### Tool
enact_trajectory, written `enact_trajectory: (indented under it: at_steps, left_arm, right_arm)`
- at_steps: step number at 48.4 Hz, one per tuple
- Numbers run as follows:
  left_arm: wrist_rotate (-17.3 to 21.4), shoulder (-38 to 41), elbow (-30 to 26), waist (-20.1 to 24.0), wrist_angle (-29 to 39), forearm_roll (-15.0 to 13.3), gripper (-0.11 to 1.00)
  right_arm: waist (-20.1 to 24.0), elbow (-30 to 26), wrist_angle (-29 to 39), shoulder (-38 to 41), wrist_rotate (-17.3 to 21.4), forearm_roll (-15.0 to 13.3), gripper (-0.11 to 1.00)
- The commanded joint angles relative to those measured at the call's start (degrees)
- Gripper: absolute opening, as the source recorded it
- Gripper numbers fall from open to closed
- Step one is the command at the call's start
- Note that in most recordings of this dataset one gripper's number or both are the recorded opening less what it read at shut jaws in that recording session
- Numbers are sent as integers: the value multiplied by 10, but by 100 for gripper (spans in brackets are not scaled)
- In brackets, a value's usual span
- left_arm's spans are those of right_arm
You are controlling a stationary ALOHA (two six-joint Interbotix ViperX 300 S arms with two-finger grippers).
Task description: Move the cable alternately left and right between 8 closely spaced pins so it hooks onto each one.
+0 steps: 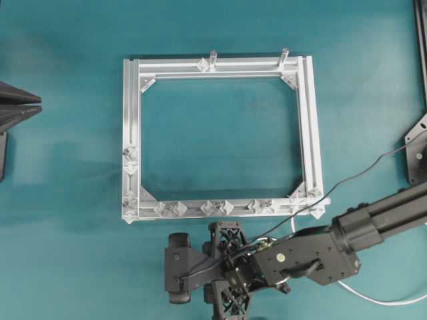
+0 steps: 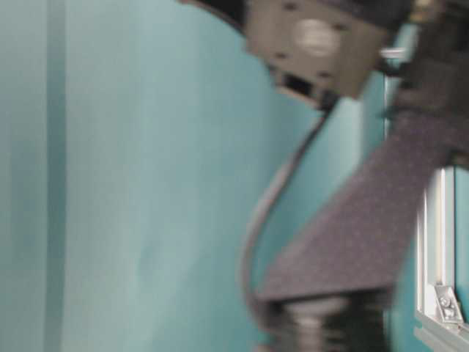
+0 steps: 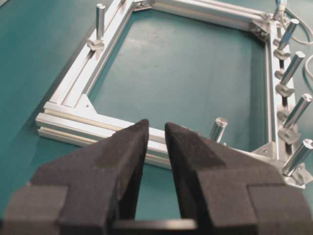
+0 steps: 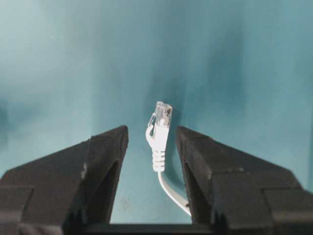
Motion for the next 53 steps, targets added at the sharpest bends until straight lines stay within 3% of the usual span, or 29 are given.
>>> enact_trajectory:
  at_steps: [1, 11, 20, 40, 46, 53]
  left_arm:
    - [-1, 4, -6, 2, -3, -1, 27]
    - [-1, 4, -6, 2, -3, -1, 27]
    - [-1, 4, -6, 2, -3, -1, 27]
    - [-1, 4, -6, 2, -3, -1, 27]
    - [-1, 4, -6, 2, -3, -1, 27]
    - [-1, 4, -5, 2, -3, 0, 27]
  right_arm:
    - [3, -13, -6, -5, 1, 1, 49]
    - [3, -13, -7, 4, 1, 0, 45]
    - [4, -14, -7, 4, 0, -4, 13]
    - [4, -10, 18, -25, 5, -4, 13]
    - [3, -3, 25, -40, 21, -9, 13]
    - [0, 25, 40, -57, 67, -29, 13]
